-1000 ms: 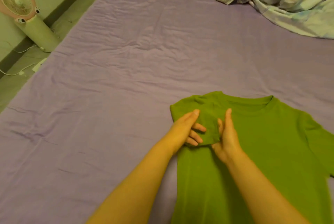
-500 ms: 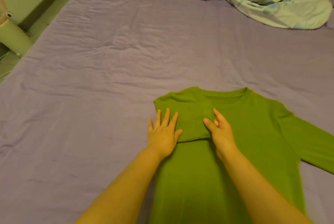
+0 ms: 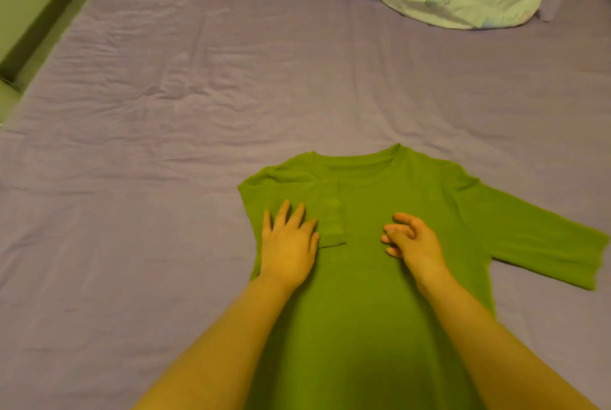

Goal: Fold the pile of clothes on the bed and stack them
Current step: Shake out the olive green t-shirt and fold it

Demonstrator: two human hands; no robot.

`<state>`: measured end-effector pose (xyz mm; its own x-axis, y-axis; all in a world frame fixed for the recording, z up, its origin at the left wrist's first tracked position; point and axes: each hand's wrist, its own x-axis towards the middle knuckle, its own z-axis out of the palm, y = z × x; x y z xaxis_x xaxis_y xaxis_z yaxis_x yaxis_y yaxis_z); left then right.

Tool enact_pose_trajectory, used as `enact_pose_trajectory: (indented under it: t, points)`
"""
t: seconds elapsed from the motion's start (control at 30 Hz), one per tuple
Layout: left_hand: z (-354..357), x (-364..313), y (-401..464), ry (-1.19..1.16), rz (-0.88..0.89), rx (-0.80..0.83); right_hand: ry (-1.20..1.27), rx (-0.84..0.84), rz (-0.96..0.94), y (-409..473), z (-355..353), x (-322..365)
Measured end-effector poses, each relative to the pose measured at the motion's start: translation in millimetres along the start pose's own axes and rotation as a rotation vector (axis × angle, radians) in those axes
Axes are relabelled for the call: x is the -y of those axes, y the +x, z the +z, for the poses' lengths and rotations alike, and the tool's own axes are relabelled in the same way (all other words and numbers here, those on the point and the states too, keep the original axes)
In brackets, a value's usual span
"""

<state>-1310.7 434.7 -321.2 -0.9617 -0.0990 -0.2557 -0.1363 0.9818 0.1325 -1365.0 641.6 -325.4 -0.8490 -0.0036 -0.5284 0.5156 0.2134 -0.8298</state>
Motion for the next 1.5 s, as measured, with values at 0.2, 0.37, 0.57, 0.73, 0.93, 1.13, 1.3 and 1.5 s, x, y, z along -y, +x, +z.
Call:
enact_pose_trajectory:
  t: [0.2, 0.37, 0.57, 0.73, 0.93, 1.13, 1.3, 1.5]
  points:
    - [-8, -92, 0, -0.355, 0.113, 0.026, -0.172, -0.030, -0.027, -11, -81, 6]
    - [-7, -175, 8, -0.357, 0.280, 0.102, -0.476, -0.286, -0.093, -8, -172, -1]
    - [11, -248, 27, -0.143, 0.337, 0.231, -0.688, -0.523, -0.003, 12, -247, -28]
    - [29, -269, 51, -0.008, 0.295, 0.190, -0.332, -0.596, 0.028, 30, -253, -37]
    - [38, -256, 86, 0.152, 0.303, 0.167, -0.264, -0.502, 0.060, 37, -256, -36]
    - [23, -258, 116, 0.136, 0.230, 0.308, -0.057, -0.387, -0.101, 32, -254, -14]
    - [6, -255, 100, -0.899, 0.049, 0.051, 0.113, -0.247, -0.228, 30, -209, 19]
    - [-19, -224, 85, -1.861, -0.393, 0.504, 0.035, 0.010, -0.118, 38, -146, 27]
